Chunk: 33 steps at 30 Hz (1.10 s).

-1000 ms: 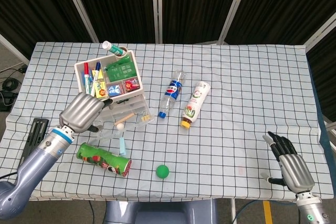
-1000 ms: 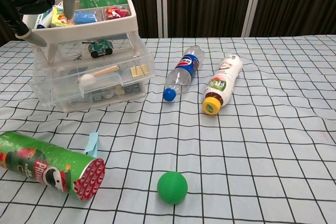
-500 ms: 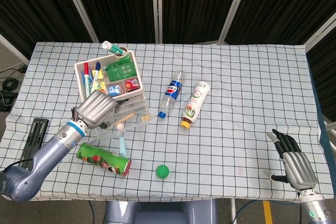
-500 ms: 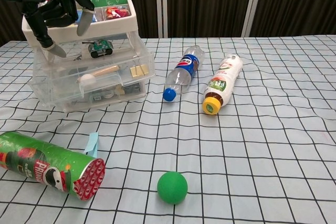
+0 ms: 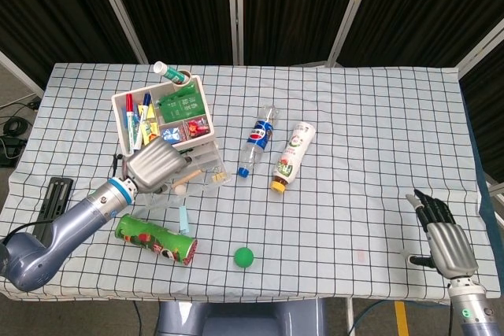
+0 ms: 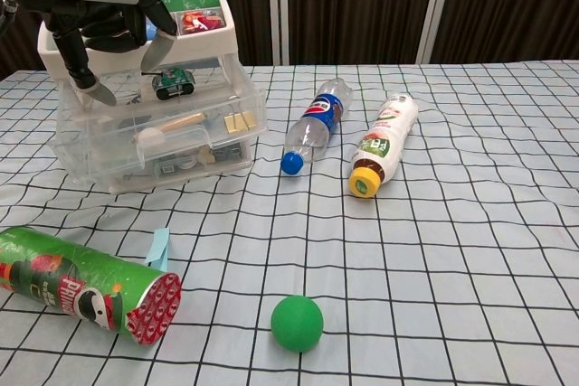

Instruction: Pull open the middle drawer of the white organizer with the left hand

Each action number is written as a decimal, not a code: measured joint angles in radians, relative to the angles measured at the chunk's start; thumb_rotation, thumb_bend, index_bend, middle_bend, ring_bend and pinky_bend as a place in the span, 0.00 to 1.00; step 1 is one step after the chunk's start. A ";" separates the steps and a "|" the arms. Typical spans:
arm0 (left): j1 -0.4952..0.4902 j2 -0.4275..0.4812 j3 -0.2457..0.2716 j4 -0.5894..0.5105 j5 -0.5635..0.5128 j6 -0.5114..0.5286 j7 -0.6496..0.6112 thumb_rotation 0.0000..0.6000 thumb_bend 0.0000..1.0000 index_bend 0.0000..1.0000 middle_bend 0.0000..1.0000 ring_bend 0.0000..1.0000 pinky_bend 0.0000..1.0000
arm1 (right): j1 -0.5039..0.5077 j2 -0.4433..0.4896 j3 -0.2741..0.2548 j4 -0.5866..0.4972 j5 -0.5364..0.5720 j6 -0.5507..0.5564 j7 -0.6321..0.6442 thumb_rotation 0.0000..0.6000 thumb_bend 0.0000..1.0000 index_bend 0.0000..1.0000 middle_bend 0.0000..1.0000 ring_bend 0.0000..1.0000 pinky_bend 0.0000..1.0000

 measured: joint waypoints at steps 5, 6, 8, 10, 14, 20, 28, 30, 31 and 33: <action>-0.010 -0.006 0.012 0.023 0.020 -0.028 -0.016 1.00 0.05 0.46 0.81 0.73 0.70 | 0.000 -0.009 0.004 0.009 0.002 0.006 -0.011 1.00 0.04 0.00 0.00 0.00 0.00; -0.013 -0.008 0.016 0.027 0.019 -0.038 -0.020 1.00 0.05 0.43 0.81 0.73 0.70 | 0.000 -0.011 0.005 0.011 0.004 0.006 -0.012 1.00 0.04 0.00 0.00 0.00 0.00; -0.020 -0.008 0.021 0.030 0.018 -0.056 -0.024 1.00 0.06 0.39 0.81 0.73 0.70 | 0.000 -0.013 0.007 0.014 0.007 0.006 -0.013 1.00 0.04 0.00 0.00 0.00 0.00; -0.027 -0.006 0.025 0.032 0.017 -0.071 -0.026 1.00 0.06 0.37 0.81 0.73 0.70 | 0.000 -0.015 0.008 0.016 0.009 0.004 -0.014 1.00 0.04 0.00 0.00 0.00 0.00; -0.039 -0.007 0.030 0.036 0.011 -0.084 -0.033 1.00 0.06 0.38 0.81 0.73 0.70 | 0.002 -0.017 0.009 0.020 0.010 0.002 -0.013 1.00 0.04 0.00 0.00 0.00 0.00; -0.048 -0.029 0.034 0.051 -0.005 -0.088 -0.046 1.00 0.06 0.40 0.81 0.73 0.70 | 0.002 -0.019 0.011 0.026 0.008 0.005 -0.008 1.00 0.04 0.00 0.00 0.00 0.00; -0.092 -0.039 0.048 0.079 -0.014 -0.147 -0.043 1.00 0.06 0.42 0.81 0.73 0.70 | -0.002 -0.016 0.020 0.033 0.006 0.023 0.013 1.00 0.04 0.00 0.00 0.00 0.00; -0.098 -0.042 0.050 0.085 -0.005 -0.152 -0.048 1.00 0.06 0.43 0.81 0.73 0.70 | -0.002 -0.015 0.022 0.036 0.007 0.026 0.017 1.00 0.04 0.00 0.00 0.00 0.00; -0.099 -0.044 0.051 0.087 0.000 -0.153 -0.051 1.00 0.06 0.43 0.81 0.73 0.70 | -0.002 -0.015 0.023 0.037 0.008 0.027 0.019 1.00 0.04 0.00 0.00 0.00 0.00; -0.103 -0.048 0.053 0.094 0.010 -0.158 -0.062 1.00 0.06 0.43 0.81 0.73 0.70 | -0.003 -0.015 0.026 0.039 0.011 0.028 0.021 1.00 0.04 0.00 0.00 0.00 0.00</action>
